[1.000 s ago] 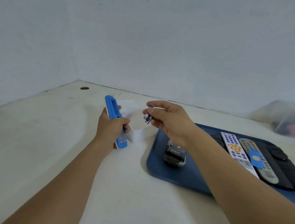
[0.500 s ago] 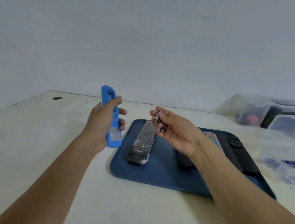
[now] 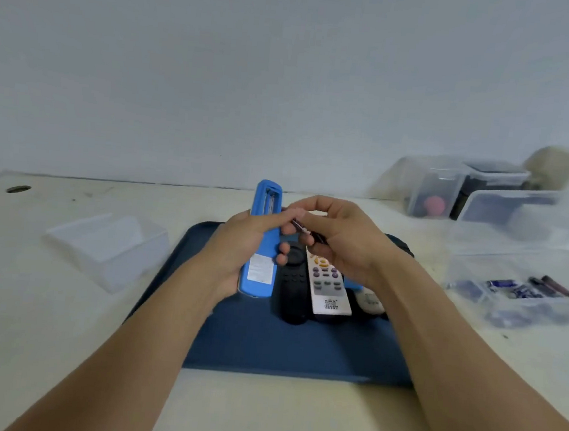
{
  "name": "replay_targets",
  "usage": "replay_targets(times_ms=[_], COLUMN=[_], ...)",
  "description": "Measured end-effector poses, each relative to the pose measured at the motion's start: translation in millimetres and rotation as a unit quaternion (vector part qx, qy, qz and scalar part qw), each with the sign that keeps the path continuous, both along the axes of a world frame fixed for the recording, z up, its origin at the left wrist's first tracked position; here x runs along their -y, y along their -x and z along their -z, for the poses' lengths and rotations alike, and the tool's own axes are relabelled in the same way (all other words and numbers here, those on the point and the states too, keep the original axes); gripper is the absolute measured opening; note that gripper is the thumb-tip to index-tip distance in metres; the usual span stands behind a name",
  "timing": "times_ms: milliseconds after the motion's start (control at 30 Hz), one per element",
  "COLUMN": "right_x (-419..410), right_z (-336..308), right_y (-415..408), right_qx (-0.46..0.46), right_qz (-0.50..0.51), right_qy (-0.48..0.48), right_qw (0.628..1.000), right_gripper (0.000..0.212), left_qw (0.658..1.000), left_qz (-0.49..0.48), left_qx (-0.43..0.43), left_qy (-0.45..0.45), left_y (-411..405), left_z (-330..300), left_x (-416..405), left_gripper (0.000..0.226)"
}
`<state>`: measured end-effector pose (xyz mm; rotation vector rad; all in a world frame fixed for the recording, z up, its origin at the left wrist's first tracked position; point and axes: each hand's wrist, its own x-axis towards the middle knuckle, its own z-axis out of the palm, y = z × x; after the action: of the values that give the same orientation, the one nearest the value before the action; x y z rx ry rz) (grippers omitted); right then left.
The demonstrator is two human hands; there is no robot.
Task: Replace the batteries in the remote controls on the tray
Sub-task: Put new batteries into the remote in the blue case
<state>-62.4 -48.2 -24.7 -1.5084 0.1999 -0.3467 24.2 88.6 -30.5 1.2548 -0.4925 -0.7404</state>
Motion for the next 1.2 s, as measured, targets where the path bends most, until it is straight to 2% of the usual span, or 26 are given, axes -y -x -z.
replay_targets(times_ms=[133, 267, 333, 400, 533, 600, 700, 867, 1033, 1133, 1200], right_x=[0, 0, 1, 2, 5, 5, 4, 2, -6, -12, -14], right_z=[-1, -4, -5, -4, 0, -1, -6, -8, -4, 2, 6], right_y=[4, 8, 8, 6, 0, 1, 4, 4, 5, 1, -4], right_qx=[0.010, 0.046, 0.058, 0.055, 0.066, 0.082, 0.067, 0.082, 0.117, 0.112, 0.105], right_qz=[0.075, 0.138, 0.165, 0.193, 0.222, 0.222, 0.204, 0.226, 0.267, 0.247, 0.243], right_qy=[0.112, 0.120, 0.178, 0.237, 0.247, 0.240, 0.289, 0.330, 0.292, 0.251, 0.267], right_qw=[0.991, 0.982, 0.968, 0.951, 0.941, 0.941, 0.933, 0.913, 0.911, 0.929, 0.927], right_gripper=[0.019, 0.017, 0.020, 0.026, 0.035, 0.028, 0.013, 0.007, 0.010, 0.009, 0.011], left_qw=[0.999, 0.994, 0.994, 0.995, 0.995, 0.996, 0.997, 0.998, 0.999, 0.999, 0.999], left_qz=[0.010, 0.064, 0.063, 0.059, 0.046, 0.040, 0.023, 0.017, 0.003, -0.009, -0.016], left_qx=[-0.013, -0.064, -0.056, -0.038, -0.024, -0.020, -0.017, -0.014, 0.003, 0.010, -0.010], left_qy=[-0.049, -0.059, -0.069, -0.072, -0.081, -0.080, -0.069, -0.061, -0.048, -0.045, -0.031], left_y=[8, 19, 22, 27, 29, 29, 28, 30, 34, 35, 35], left_z=[5, 5, 3, 1, 4, 6, 8, 8, 9, 7, 7], left_x=[-3, -3, -1, 1, 4, 5, 7, 9, 10, 9, 8], left_gripper=[0.025, 0.054, 0.062, 0.059, 0.050, 0.048, 0.047, 0.052, 0.049, 0.047, 0.048])
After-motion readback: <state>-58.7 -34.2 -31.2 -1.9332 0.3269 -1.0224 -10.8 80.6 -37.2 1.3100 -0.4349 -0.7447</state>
